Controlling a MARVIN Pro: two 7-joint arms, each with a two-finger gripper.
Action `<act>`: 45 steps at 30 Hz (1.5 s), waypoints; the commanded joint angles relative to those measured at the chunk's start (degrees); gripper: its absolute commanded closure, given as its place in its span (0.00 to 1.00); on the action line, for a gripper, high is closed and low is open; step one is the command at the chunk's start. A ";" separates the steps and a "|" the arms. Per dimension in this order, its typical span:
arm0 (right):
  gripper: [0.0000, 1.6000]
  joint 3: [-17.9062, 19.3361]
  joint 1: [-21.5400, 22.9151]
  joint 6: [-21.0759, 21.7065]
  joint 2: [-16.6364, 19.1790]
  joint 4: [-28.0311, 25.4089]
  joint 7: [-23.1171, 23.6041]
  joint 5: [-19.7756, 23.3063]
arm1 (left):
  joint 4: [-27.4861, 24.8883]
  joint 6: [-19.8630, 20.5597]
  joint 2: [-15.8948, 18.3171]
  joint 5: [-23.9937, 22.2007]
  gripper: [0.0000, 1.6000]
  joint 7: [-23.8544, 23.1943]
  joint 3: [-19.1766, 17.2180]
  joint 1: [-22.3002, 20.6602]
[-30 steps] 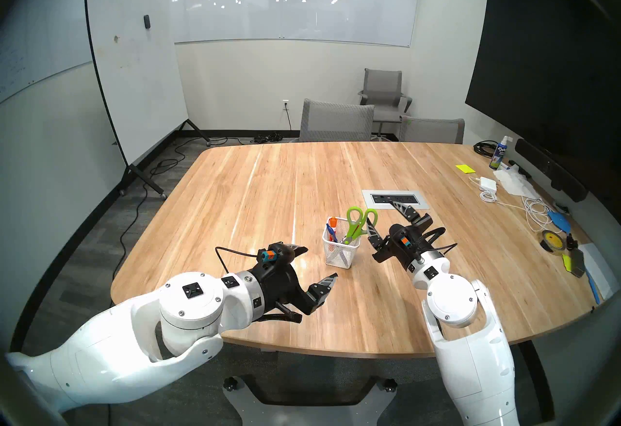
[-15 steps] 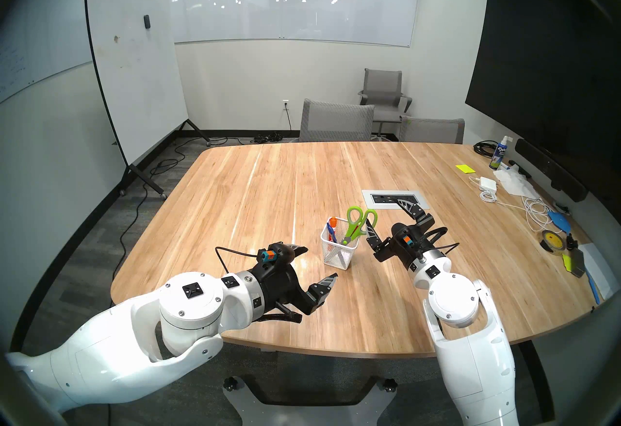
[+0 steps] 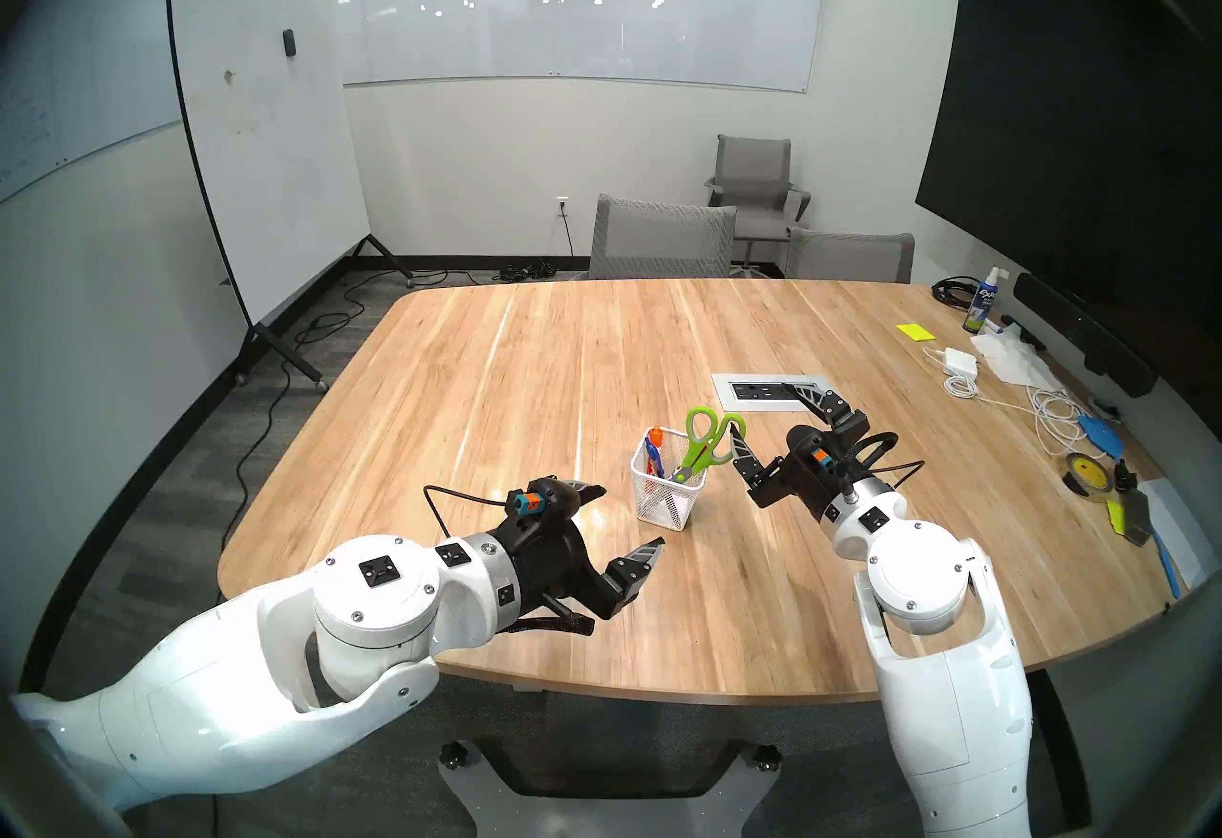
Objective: Place the pen, the marker, and the scissors into the pen holder
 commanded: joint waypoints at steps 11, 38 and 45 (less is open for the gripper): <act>0.00 3.94 1.79 10.99 3.01 -8.30 13.52 5.88 | -0.87 -0.39 -0.15 -0.10 0.00 -0.06 -0.23 -0.13; 0.00 12.95 18.59 34.05 20.47 7.41 42.91 12.12 | -0.77 -0.29 -0.20 -0.07 0.00 -0.08 -0.15 -0.24; 0.00 13.20 19.22 35.78 22.83 9.57 46.92 14.01 | -0.78 -0.30 -0.19 -0.08 0.00 -0.07 -0.15 -0.24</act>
